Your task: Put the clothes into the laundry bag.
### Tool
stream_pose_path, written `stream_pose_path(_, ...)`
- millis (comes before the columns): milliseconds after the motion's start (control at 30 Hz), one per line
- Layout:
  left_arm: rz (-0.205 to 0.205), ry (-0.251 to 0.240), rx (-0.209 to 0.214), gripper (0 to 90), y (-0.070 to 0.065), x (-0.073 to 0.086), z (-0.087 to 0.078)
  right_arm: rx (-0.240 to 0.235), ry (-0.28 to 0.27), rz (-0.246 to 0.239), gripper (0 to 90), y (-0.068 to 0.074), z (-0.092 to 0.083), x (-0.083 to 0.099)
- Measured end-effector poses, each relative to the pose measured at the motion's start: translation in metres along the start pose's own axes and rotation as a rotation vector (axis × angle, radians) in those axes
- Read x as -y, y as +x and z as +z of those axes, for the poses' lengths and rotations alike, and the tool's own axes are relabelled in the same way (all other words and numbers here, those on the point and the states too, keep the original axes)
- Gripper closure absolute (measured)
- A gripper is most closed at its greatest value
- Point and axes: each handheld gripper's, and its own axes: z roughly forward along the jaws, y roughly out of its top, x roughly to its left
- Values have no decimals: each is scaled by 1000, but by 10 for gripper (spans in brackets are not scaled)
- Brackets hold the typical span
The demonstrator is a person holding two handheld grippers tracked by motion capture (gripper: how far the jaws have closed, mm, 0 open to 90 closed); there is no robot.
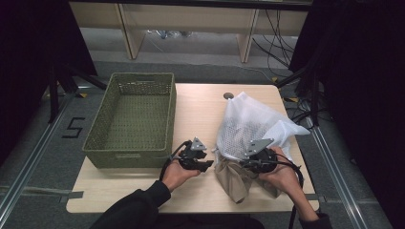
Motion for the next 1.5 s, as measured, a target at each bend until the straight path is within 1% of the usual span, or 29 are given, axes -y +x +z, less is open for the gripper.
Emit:
stream_pose_path(67, 36, 24, -13, 549, -4, -1, 7, 1, -1, -21, 899, -1, 0, 0)
stream_pose_path(100, 45, 29, -20, 546, -5, -2, 10, 1, -3, -1, 899, -1, -1, 1)
stream_pose_path(133, 66, 30, -32, 554, -5, -3, 12, -1, -1, 3, 899, -2, -1, 1)
stream_pose_path(200, 81, 27, -40, 553, -5, -5, 16, -2, -5, -6, 899, -2, 0, 2)
stream_pose_path(300, 65, 31, -54, 562, -6, -9, 25, -6, -3, -11, 899, -2, 0, 1)
stream_pose_path(367, 54, 28, -38, 562, -9, -12, 31, -5, 0, 1, 899, -1, 0, 2)
stream_pose_path(467, 78, 33, -53, 540, -13, -17, 39, -5, -8, -20, 899, -3, 0, 2)
stream_pose_path(500, 62, 37, -53, 524, -14, -19, 41, -9, -6, -13, 899, -3, 0, 2)
stream_pose_path(533, 66, 30, -46, 509, -17, -21, 44, -5, -6, -12, 899, -3, 0, 2)
stream_pose_path(567, 85, 34, -50, 512, -19, -22, 45, -4, -5, -12, 899, -3, 0, 2)
stream_pose_path(600, 89, 33, -36, 539, -20, -23, 46, -9, -4, -14, 899, -3, 0, 2)
stream_pose_path(633, 94, 32, -25, 607, -21, -23, 46, -4, 1, 0, 899, -3, -1, 2)
stream_pose_path(700, 53, 24, -7, 719, -20, -21, 45, -5, -3, -10, 899, -3, 0, 3)
stream_pose_path(733, 44, 28, -3, 774, -19, -20, 44, -3, -3, -13, 899, -3, 0, 3)
stream_pose_path(800, 20, 5, 7, 851, -17, -16, 42, 6, 2, -15, 899, -3, 1, 3)
stream_pose_path(833, 17, 3, 20, 862, -16, -15, 41, 4, 9, -19, 899, -3, 2, 3)
stream_pose_path(933, 4, -8, 22, 871, -11, -9, 36, 22, 37, -34, 899, -1, 7, 4)
stream_pose_path(1000, -7, -7, 20, 874, -10, -7, 34, 14, 42, -41, 899, -2, 8, 4)
stream_pose_path(1033, -4, -4, 20, 874, -11, -7, 33, 17, 48, -47, 899, -4, 8, 4)
stream_pose_path(1067, 20, 5, 12, 874, -11, -7, 31, 20, 60, -51, 899, -5, 8, 4)
stream_pose_path(1100, 31, 5, 16, 873, -12, -7, 30, 14, 69, -22, 899, -5, 7, 5)
stream_pose_path(1133, 29, -7, 22, 865, -11, -7, 29, 27, 55, -46, 899, -6, 7, 5)
stream_pose_path(1200, 21, -14, 23, 810, -10, -7, 27, 31, 42, -28, 899, -7, 5, 6)
stream_pose_path(1267, 36, -20, 17, 777, -9, -7, 27, 22, 49, -31, 899, -9, 3, 6)
stream_pose_path(1300, 19, -37, 19, 769, -9, -7, 27, 42, 37, -19, 900, -8, 0, 6)
stream_pose_path(1333, 23, -49, 23, 785, -10, -8, 27, 40, 32, -30, 900, -11, -2, 5)
stream_pose_path(1367, 37, -54, 28, 790, -11, -9, 26, 50, 28, -9, 900, -11, -5, 5)
stream_pose_path(1467, 81, -88, 31, 852, -19, -19, 27, 76, -35, -11, 900, -12, -10, 3)
stream_pose_path(1500, 83, -97, 56, 860, -23, -24, 29, 53, -50, -16, 900, -13, -11, 3)
